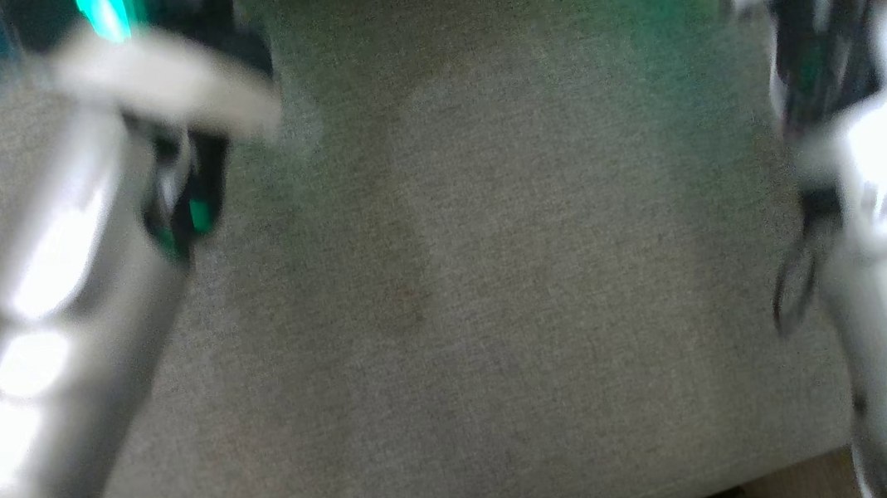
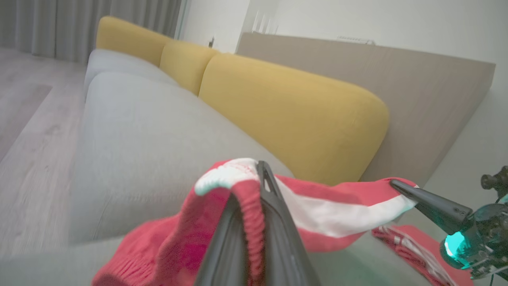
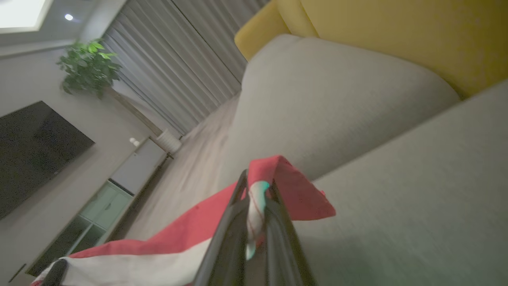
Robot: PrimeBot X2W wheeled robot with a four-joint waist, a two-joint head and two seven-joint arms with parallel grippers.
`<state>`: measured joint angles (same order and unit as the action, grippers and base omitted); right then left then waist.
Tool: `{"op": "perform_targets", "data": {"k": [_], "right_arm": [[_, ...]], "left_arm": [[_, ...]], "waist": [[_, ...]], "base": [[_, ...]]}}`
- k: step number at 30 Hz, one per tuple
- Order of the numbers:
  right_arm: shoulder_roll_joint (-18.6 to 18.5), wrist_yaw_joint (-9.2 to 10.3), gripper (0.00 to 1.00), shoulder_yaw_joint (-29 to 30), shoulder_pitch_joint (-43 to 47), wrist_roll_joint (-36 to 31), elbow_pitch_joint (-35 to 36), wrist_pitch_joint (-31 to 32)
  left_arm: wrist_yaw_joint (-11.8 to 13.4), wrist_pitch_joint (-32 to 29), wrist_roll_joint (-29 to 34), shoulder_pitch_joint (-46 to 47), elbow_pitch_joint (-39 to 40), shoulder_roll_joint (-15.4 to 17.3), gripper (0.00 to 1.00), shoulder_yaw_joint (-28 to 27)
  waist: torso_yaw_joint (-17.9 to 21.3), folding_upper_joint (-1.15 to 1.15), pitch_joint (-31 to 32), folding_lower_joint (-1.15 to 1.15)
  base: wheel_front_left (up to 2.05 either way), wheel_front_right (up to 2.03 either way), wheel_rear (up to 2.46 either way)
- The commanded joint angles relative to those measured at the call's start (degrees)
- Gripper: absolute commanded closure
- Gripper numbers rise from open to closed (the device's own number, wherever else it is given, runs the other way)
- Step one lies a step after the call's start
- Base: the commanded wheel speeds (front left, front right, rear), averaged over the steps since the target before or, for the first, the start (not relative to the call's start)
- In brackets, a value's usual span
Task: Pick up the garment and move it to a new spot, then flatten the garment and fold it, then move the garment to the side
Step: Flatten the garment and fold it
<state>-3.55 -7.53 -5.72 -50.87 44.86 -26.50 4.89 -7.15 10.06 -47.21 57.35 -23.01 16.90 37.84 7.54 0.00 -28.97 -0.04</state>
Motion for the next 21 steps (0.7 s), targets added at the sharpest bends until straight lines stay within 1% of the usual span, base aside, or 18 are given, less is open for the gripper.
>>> {"op": "perform_targets", "data": {"k": [1,5,9,12,16,18,21], "right_arm": [[0.4,0.04,1.0,-1.0,1.9,-0.3,2.8,-0.5],[-1.9,0.04,1.0,0.0,14.7,-0.9,7.7,0.0],[-4.0,0.04,1.0,2.1,26.9,-1.8,13.1,1.4],[-5.0,0.04,1.0,4.1,35.6,-3.8,17.5,3.2],[-4.6,0.04,1.0,7.3,47.2,-6.1,24.3,7.5],[-3.8,0.04,1.0,9.8,52.7,-7.0,28.2,9.7],[-2.4,0.04,1.0,13.3,58.9,-7.7,33.9,13.3]], "left_arm": [[-0.3,1.0,-0.4,-0.1,2.1,2.7,1.0,-0.9],[-0.3,3.9,-1.3,-10.4,5.8,4.6,1.0,3.1],[-0.2,4.8,-2.0,-23.8,9.7,4.1,1.0,3.6],[0.9,4.9,-1.3,-33.7,13.2,2.4,1.0,1.0],[2.0,4.9,1.3,-46.0,16.8,0.2,1.0,-1.9],[1.9,4.9,1.4,-51.6,18.8,-1.5,1.0,-3.0],[1.5,4.9,1.7,-57.3,21.5,-3.2,1.0,-2.7]], "waist": [[-0.2,0.0,1.4,0.04],[-1.2,0.0,3.7,0.04],[-1.9,0.0,9.1,0.04],[-2.7,0.0,13.2,0.04],[-3.5,0.0,17.2,0.04],[-4.0,0.0,18.2,0.04],[-5.2,0.0,18.9,0.04]], "base": [[0.0,0.0,0.0],[0.0,0.0,0.0],[0.0,0.0,0.0],[0.0,0.0,0.0],[0.0,0.0,0.0],[0.0,0.0,0.0],[0.0,0.0,0.0]]}}
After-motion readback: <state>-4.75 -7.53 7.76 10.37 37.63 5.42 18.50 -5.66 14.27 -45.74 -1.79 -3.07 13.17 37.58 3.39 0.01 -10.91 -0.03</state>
